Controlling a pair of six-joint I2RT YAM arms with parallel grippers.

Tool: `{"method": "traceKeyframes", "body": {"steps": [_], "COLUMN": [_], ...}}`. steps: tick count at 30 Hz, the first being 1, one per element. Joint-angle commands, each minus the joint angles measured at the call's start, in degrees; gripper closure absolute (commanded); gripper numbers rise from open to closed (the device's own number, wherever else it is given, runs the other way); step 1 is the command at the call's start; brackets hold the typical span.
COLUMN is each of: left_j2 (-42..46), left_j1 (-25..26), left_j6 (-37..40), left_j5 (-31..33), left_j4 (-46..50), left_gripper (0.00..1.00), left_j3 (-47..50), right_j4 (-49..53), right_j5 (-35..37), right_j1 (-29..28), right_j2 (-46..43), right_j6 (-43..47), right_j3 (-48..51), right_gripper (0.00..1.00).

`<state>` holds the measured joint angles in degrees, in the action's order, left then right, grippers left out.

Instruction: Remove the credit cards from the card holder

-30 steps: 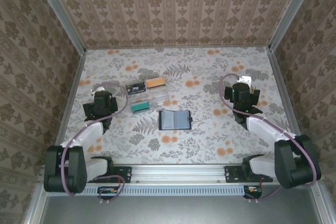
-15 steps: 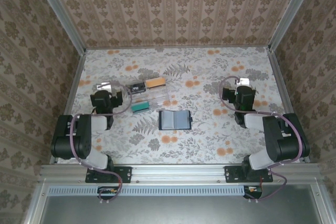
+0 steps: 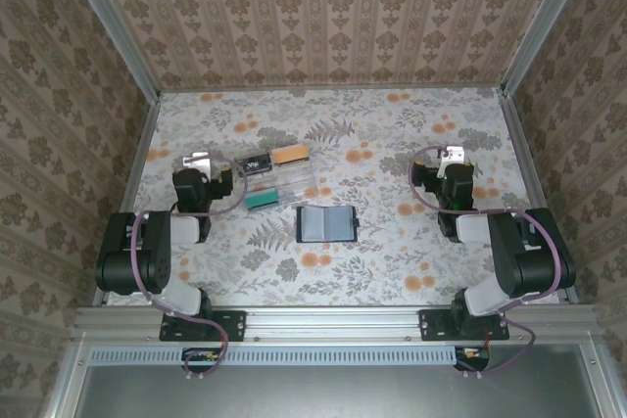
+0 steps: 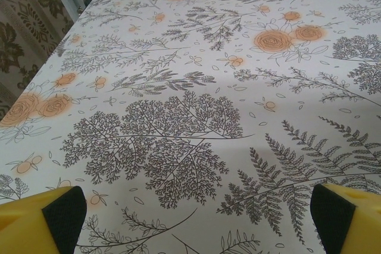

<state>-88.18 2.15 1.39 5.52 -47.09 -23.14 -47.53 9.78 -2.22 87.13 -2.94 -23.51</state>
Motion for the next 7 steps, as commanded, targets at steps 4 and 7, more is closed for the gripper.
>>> {"method": "traceKeyframes", "body": {"steps": [4, 7], "left_j2": [0.26, 0.29], "left_j1": [-0.42, -0.40], "left_j6": [1.25, 1.25], "left_j5": [-1.51, -1.65], "left_j4": [-1.88, -1.86], "left_gripper": [0.00, 0.00], "left_j3": [-0.06, 0.02], "right_j4": [-1.95, -1.95], "right_j5": [-1.21, -1.18], "right_j1": [0.28, 0.22], "right_j2": [0.33, 0.38], "right_j6": [0.52, 0.48], "right_j3": [0.57, 0.58], "right_gripper": [0.00, 0.00]}}
